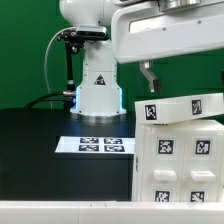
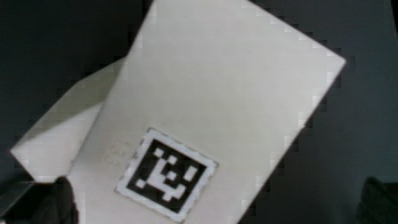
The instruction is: Assemble cabinet
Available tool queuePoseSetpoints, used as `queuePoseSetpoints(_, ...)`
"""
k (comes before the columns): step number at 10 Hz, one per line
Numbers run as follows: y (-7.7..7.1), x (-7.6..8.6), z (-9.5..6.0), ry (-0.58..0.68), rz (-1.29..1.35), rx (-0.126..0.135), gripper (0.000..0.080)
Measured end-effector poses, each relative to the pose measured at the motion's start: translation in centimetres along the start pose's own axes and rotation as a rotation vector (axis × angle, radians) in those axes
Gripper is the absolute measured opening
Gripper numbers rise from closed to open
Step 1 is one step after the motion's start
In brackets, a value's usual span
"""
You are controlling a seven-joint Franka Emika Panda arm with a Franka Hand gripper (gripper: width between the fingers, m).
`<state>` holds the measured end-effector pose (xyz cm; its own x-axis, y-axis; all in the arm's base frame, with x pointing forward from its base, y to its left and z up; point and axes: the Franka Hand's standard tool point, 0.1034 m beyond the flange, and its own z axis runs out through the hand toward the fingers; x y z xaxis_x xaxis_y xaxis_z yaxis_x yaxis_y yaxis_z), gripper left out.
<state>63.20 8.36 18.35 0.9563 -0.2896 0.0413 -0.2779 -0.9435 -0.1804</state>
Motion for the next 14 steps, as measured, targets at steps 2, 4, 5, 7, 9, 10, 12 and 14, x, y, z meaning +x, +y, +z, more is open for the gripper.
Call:
queuePoseSetpoints(2, -0.2, 0.0, 0.1, -0.045, -0.408, -0.052, 0.0797)
queuePoseSetpoints(4, -0.1, 0.3, 0.2, -0.05, -0.543, -0.062, 0.0797)
queuePoseSetpoints(5, 0.0, 0.3, 0.2, -0.054, -0.617, -0.063, 0.0797)
queuePoseSetpoints(7, 0.1, 0.4, 0.2, -0.063, -0.801, -0.073, 0.0797)
queuePoseSetpoints(9, 0.0, 1.1, 0.0, -0.081, -1.166, -0.111, 0.0797)
queuePoseSetpoints(10, -0.5, 0.8, 0.2, -0.094, -1.261, -0.14, 0.0797)
queuePoseSetpoints(12, -0.2, 0.9, 0.2, -0.106, -1.389, -0.136, 0.0797)
queuePoseSetpoints(14, 0.0, 0.9, 0.5, -0.142, -1.673, -0.155, 0.0797)
